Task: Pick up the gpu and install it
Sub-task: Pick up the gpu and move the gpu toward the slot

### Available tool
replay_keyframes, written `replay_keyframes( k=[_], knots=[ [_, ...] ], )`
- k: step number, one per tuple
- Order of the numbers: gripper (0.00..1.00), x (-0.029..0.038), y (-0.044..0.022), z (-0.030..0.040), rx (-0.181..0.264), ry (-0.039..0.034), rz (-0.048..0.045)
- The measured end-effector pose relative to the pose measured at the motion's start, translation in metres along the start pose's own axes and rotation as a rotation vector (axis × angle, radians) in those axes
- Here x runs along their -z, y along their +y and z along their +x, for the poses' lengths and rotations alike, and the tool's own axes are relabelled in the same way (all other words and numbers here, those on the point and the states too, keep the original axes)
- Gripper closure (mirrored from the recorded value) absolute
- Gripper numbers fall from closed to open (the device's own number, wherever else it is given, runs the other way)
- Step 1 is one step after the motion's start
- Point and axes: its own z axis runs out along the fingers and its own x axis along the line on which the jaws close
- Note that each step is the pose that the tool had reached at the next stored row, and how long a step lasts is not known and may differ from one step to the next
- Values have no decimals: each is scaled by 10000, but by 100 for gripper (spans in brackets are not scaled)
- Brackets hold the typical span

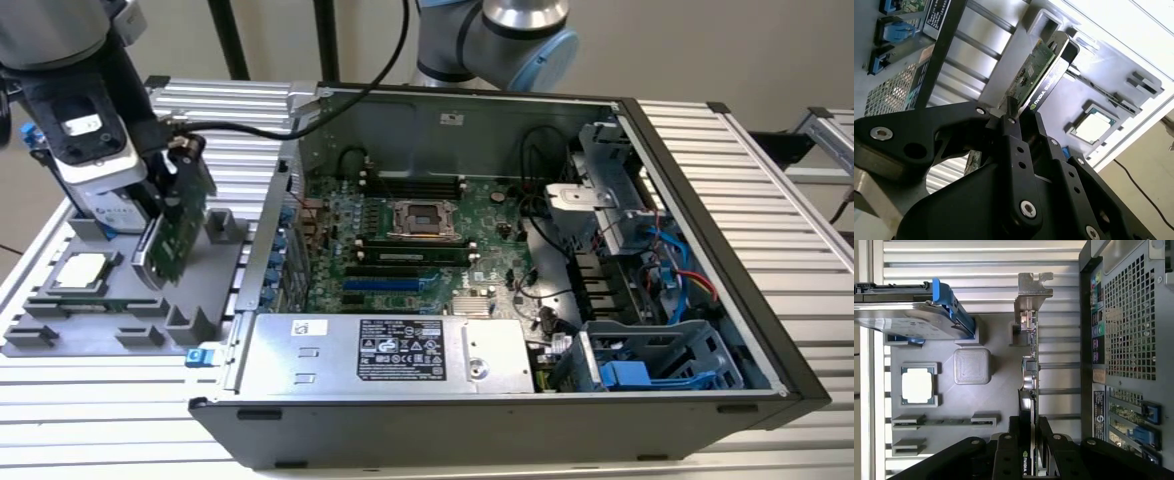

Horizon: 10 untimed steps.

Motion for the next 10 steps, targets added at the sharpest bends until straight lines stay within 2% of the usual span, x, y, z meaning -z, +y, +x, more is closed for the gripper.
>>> replay_keyframes(
  k=[10],
  knots=[
    [100,58,4,-1,0,1,0]
  ],
)
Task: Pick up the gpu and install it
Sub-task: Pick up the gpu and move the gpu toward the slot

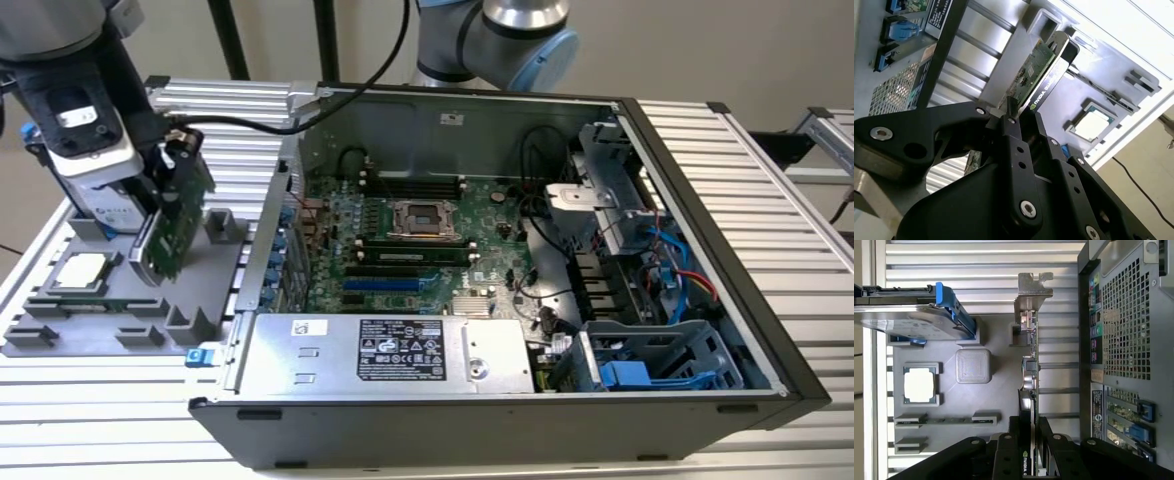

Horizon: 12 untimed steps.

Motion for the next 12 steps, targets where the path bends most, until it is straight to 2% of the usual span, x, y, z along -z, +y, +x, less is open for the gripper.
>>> replay_keyframes(
  k=[12],
  knots=[
    [100,97,7,-2,0,0,0]
  ],
)
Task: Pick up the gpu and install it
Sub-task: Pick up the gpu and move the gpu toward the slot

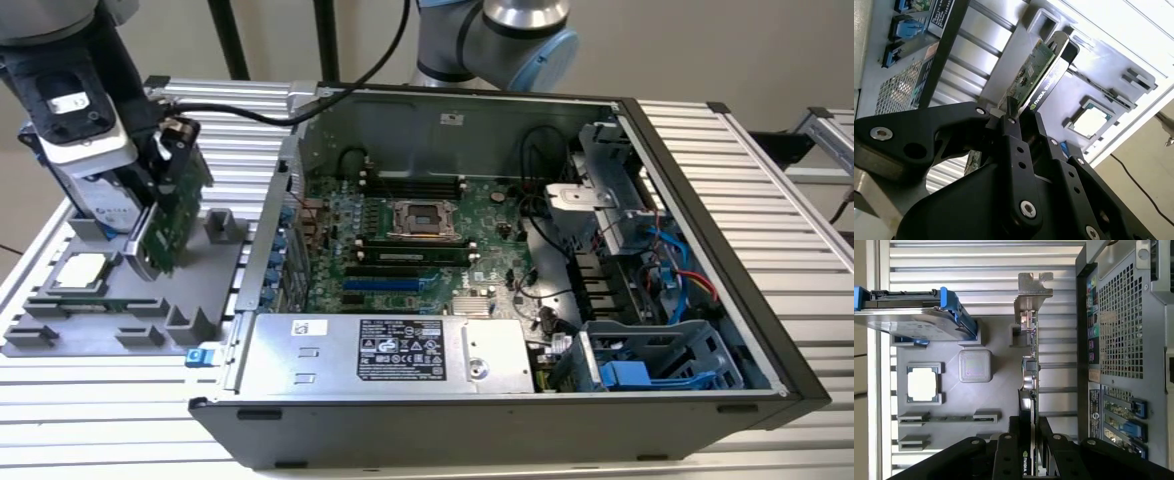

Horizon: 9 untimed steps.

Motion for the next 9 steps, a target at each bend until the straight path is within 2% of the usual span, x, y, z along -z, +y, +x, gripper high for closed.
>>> replay_keyframes(
  k=[9],
  knots=[
    [100,71,5,-1,-2,-1,0]
  ],
)
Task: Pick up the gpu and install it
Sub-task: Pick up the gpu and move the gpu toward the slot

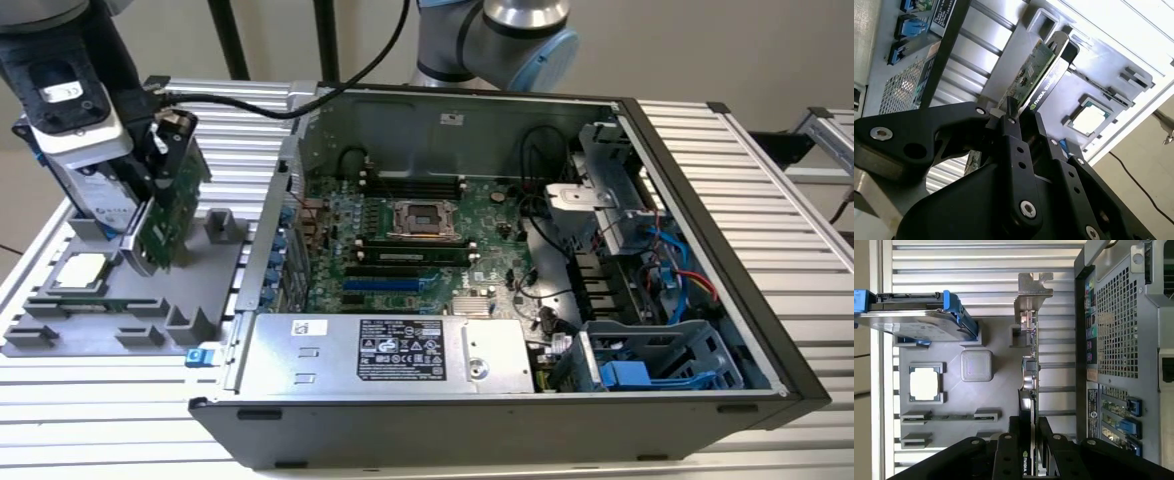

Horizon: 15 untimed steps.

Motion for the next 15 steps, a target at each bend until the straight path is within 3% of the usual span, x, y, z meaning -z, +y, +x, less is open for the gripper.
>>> replay_keyframes(
  k=[15],
  knots=[
    [100,122,9,-3,0,1,0]
  ],
)
